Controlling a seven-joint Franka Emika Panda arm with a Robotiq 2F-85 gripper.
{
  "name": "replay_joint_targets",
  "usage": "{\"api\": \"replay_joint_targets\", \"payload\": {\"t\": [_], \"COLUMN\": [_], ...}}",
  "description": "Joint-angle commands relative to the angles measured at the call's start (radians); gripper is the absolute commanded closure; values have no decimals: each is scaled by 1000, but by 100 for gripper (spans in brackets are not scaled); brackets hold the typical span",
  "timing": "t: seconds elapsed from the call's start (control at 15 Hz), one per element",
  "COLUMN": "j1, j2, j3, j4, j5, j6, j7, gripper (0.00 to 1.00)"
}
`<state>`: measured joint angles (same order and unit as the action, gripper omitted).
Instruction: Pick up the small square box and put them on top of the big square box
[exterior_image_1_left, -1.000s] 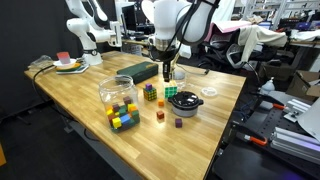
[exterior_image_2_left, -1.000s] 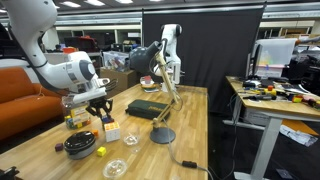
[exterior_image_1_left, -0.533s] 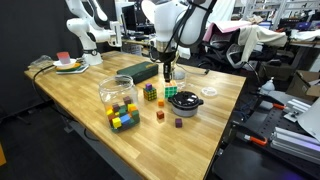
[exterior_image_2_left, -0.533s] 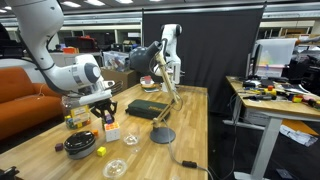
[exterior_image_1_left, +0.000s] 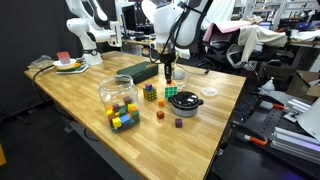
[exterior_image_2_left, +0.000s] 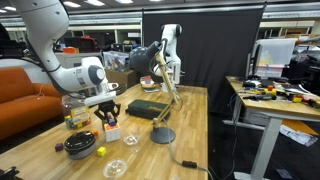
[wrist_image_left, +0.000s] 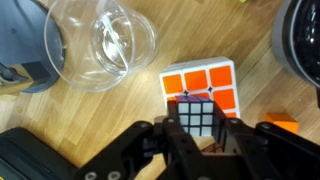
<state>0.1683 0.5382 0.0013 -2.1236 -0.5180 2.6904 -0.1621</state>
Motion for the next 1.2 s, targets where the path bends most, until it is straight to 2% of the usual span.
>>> {"api": "replay_joint_targets", "payload": {"t": [0.0,0.67,0.73,0.8,0.87,1.13], "j1": [-9,-19,-21,-21,-18,-30], "j2": [3,22,23,23,23,32], "j3": [5,40,41,39,33,40], "j4": [15,35,37,38,39,45], "j5": [22,44,49,54,54,80], "j6": [-62,-104,-109,-111,-111,-108], "j7": [-49,-117,-122,-121,-110,-117], "gripper": [92,91,74,42,41,15]}}
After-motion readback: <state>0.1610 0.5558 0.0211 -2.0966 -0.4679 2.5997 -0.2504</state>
